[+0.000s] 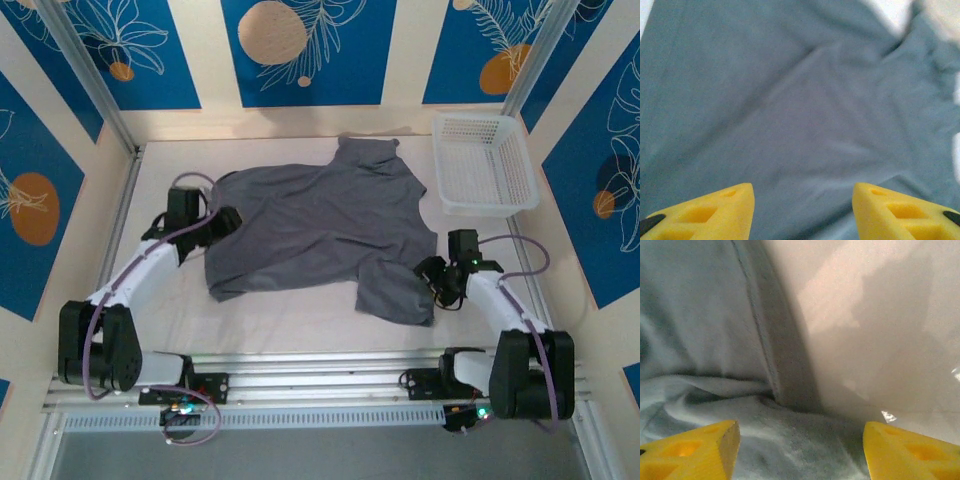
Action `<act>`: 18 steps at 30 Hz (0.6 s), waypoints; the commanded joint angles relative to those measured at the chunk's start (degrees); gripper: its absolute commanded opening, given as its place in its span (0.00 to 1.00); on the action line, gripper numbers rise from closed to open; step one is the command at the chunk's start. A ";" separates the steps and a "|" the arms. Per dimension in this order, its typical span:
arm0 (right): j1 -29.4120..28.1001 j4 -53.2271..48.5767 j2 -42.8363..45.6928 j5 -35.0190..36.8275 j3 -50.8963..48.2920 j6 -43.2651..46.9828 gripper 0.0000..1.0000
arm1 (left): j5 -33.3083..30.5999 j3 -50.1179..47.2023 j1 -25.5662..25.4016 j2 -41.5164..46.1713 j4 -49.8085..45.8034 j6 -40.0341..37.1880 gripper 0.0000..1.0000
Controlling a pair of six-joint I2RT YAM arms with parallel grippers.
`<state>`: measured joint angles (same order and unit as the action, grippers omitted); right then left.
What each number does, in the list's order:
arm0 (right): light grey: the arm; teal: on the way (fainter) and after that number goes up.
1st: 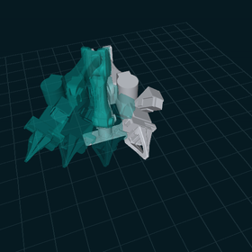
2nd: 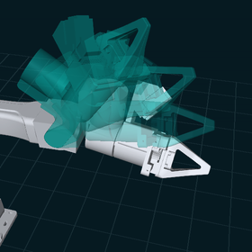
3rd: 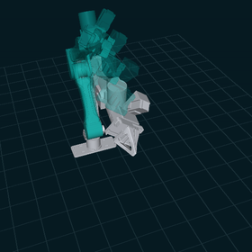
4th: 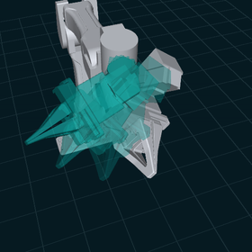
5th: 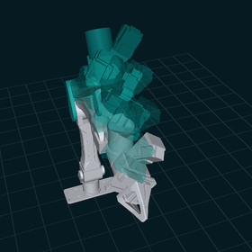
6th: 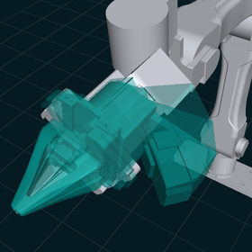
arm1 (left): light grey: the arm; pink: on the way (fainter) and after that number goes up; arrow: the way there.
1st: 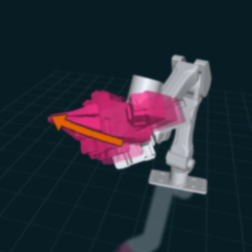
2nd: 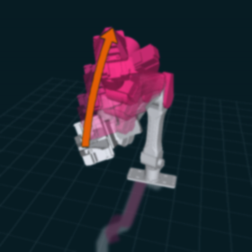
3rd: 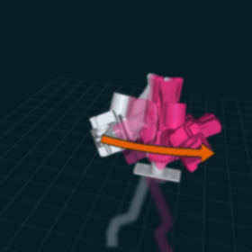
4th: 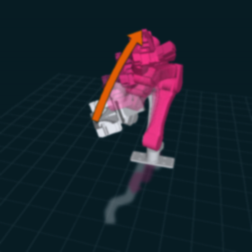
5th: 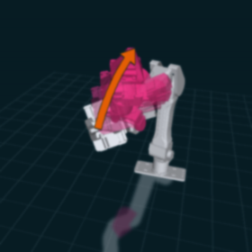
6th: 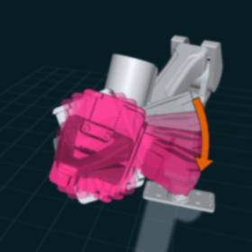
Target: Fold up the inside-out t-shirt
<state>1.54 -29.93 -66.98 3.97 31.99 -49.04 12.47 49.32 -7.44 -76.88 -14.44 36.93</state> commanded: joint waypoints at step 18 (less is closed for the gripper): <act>-27.40 -18.38 12.05 -2.13 -1.71 -13.12 0.46 | -5.80 -5.80 -0.37 7.17 -7.17 -3.38 0.54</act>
<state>-26.24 -41.30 -58.48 -0.64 27.97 -61.12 8.21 44.66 -7.64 -71.11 -20.18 34.37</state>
